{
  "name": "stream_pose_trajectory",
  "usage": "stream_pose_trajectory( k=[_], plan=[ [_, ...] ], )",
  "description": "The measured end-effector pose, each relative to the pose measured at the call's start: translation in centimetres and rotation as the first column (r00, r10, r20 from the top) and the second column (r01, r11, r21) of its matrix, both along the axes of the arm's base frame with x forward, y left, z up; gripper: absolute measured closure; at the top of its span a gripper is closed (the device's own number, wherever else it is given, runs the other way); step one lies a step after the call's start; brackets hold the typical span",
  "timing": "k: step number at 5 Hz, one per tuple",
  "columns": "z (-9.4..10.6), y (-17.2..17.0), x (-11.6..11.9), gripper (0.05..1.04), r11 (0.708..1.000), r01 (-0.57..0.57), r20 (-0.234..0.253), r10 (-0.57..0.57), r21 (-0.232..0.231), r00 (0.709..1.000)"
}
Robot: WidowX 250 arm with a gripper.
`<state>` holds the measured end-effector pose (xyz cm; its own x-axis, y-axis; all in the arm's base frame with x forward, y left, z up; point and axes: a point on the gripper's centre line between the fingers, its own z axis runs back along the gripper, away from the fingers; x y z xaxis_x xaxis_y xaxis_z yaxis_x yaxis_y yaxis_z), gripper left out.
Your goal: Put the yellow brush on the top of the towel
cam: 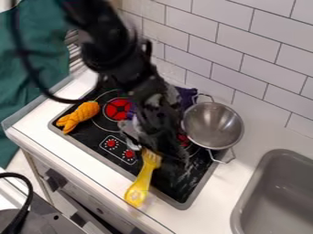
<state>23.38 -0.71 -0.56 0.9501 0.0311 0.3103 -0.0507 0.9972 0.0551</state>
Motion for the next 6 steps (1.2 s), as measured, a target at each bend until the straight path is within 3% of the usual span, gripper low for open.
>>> stream_pose_trajectory(
  k=[1, 2, 3, 4, 5, 6],
  plan=[
    [1.5, -0.6, 2.5, 0.332, 0.998, 0.065, 0.043, -0.065, -0.005, 0.997],
    [2.5, -1.2, 6.6, 0.332, 0.997, 0.083, 0.028, -0.083, -0.009, 0.996],
    [2.7, -1.3, 10.1, 0.332, 0.997, 0.075, -0.049, -0.075, 0.002, 0.996],
    [3.3, 0.1, 11.5, 0.332, 1.0, 0.005, -0.137, -0.001, 0.024, 0.991],
    [3.7, 2.6, 11.2, 0.332, 0.996, -0.083, -0.178, 0.086, 0.025, 0.98],
    [3.8, 5.2, 11.1, 0.332, 0.989, -0.148, -0.175, 0.148, 0.014, 0.973]
  ],
)
